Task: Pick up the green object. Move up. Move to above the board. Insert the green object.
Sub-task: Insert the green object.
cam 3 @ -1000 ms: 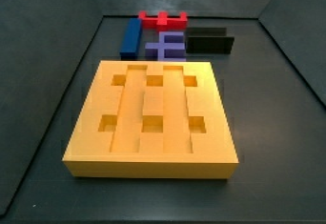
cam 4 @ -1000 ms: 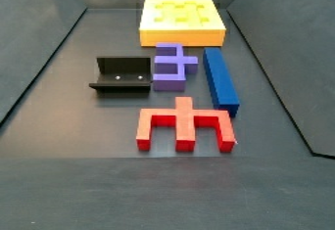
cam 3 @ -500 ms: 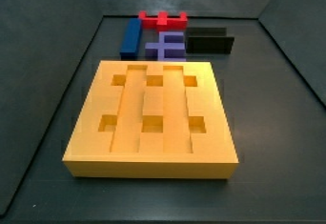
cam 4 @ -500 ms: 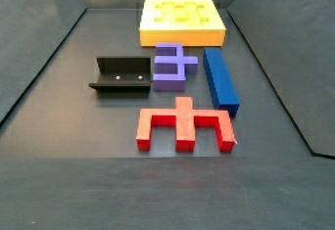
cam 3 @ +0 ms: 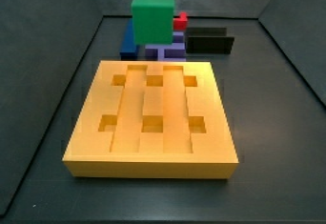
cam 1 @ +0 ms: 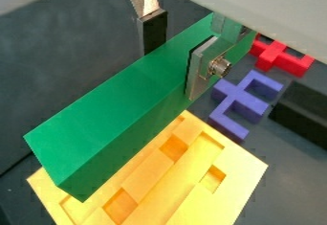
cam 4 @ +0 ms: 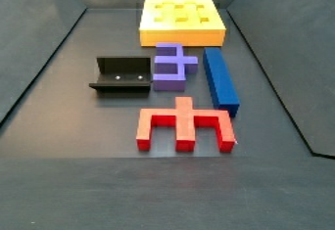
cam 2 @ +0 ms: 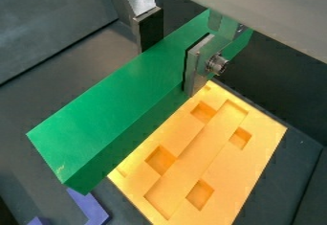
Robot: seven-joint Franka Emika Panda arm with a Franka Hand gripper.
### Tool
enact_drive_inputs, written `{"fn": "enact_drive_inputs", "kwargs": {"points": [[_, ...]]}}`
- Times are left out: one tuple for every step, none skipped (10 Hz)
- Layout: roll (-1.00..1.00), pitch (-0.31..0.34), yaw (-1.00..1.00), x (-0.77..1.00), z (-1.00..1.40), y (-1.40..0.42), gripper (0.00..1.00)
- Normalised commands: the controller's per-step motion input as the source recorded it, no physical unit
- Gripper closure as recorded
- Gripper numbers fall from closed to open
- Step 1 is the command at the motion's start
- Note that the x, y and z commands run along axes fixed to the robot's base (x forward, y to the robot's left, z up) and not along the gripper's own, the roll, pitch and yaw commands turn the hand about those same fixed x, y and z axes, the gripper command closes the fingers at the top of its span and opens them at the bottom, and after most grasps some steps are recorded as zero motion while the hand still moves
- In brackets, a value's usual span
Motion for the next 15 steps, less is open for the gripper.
{"fn": "enact_drive_inputs", "kwargs": {"points": [[0.00, -0.213, -0.19, -0.19, -0.78, 0.00, 1.00], [0.01, -0.173, -0.03, -0.13, -0.76, -0.03, 1.00], [0.09, -0.104, 0.00, -0.07, -0.74, -0.06, 1.00], [0.11, -0.090, 0.00, -0.05, -0.63, -0.06, 1.00], [0.12, -0.053, 0.00, 0.00, -0.55, -0.07, 1.00], [0.12, -0.031, 0.00, 0.00, -0.51, -0.07, 1.00], [0.07, -0.046, 0.00, 0.00, -0.36, -0.03, 1.00], [0.06, -0.030, 0.00, 0.00, -0.41, -0.01, 1.00], [0.06, -0.019, 0.00, 0.00, -0.38, -0.01, 1.00], [0.10, 0.000, 0.00, -0.03, -0.31, -0.03, 1.00], [0.09, 0.000, 0.00, -0.01, -0.25, -0.07, 1.00], [0.07, 0.000, 0.03, 0.00, -0.17, -0.12, 1.00], [0.09, 0.000, 0.08, 0.00, -0.11, -0.18, 1.00], [0.16, 0.000, 0.11, 0.00, -0.14, -0.25, 1.00], [0.20, 0.000, 0.14, 0.00, -0.21, -0.27, 1.00]]}}
